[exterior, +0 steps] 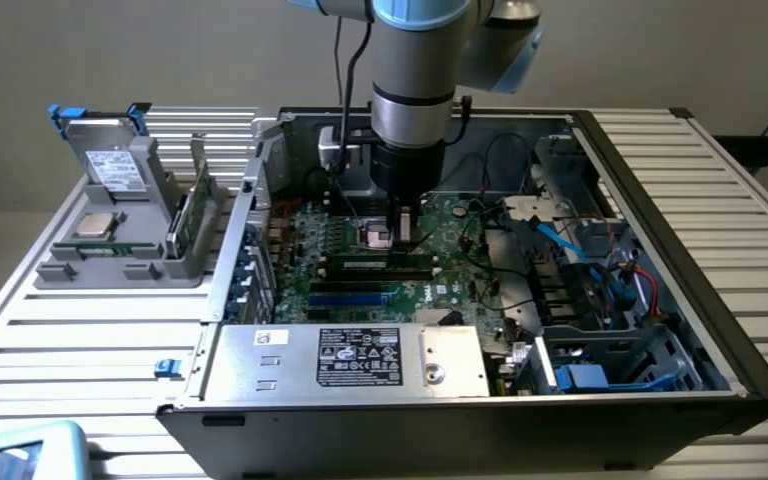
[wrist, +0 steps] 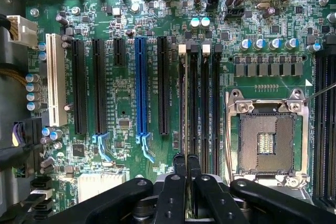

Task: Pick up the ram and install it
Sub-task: 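Insert the ram into the slot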

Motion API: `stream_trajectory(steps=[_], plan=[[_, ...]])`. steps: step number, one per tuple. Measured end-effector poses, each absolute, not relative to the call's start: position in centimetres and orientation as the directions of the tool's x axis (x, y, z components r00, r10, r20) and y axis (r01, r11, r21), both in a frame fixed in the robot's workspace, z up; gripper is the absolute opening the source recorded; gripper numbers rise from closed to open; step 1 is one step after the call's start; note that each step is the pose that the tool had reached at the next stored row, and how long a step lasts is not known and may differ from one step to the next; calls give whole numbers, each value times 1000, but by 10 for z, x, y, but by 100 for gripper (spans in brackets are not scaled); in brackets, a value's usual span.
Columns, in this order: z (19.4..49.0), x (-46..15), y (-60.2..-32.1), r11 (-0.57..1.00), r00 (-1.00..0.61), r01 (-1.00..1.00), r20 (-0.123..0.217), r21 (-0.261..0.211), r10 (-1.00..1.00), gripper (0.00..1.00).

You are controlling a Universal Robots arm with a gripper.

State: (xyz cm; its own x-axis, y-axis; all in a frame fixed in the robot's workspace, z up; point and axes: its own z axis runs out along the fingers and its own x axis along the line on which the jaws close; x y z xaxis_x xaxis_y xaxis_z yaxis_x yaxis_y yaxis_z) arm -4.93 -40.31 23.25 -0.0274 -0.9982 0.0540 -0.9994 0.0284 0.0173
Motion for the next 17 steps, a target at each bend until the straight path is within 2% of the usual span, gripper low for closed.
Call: stream_trajectory(steps=[17], plan=[[233, -48, -404, 26, -25, -999, 53, 24, -998, 13]])
